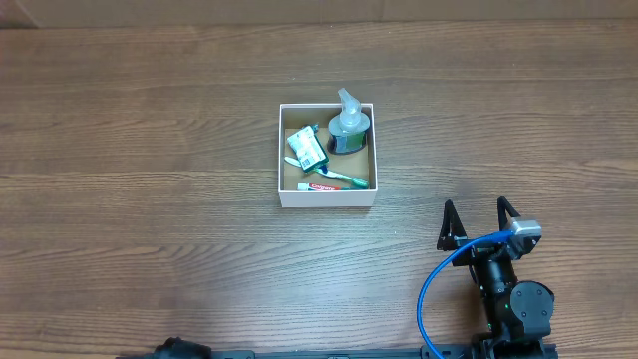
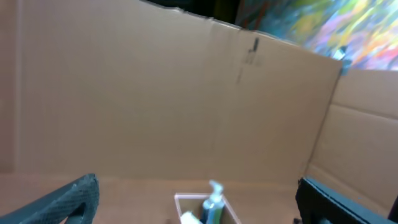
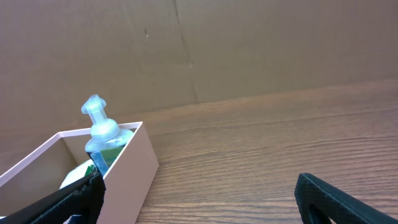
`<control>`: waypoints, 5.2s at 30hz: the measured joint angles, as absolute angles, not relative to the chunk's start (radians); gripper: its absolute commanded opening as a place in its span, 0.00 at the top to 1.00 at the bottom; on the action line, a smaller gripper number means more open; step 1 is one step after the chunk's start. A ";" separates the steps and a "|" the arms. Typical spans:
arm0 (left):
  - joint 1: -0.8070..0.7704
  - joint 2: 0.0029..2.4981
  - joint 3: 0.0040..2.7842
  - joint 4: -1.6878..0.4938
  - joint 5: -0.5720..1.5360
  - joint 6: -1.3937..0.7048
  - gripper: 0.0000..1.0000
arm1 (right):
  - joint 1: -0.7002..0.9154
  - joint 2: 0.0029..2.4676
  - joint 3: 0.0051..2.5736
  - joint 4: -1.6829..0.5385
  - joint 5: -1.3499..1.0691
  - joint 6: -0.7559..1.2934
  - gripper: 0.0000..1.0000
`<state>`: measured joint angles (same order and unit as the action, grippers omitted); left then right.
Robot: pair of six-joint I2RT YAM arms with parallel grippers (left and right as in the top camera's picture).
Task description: Pack container
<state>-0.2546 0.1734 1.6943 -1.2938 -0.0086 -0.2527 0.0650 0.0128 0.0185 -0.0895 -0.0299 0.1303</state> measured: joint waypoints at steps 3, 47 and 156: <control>-0.227 0.141 1.693 -1.376 -0.020 -0.251 0.00 | 0.065 0.013 0.019 -0.089 -0.029 0.130 0.00; -0.064 0.013 0.284 -0.044 0.204 0.023 0.00 | 0.065 0.013 0.019 -0.089 -0.030 0.131 0.00; 0.073 0.013 0.012 -0.078 -0.013 -0.105 0.00 | 0.048 0.013 0.019 -0.089 -0.030 0.131 0.00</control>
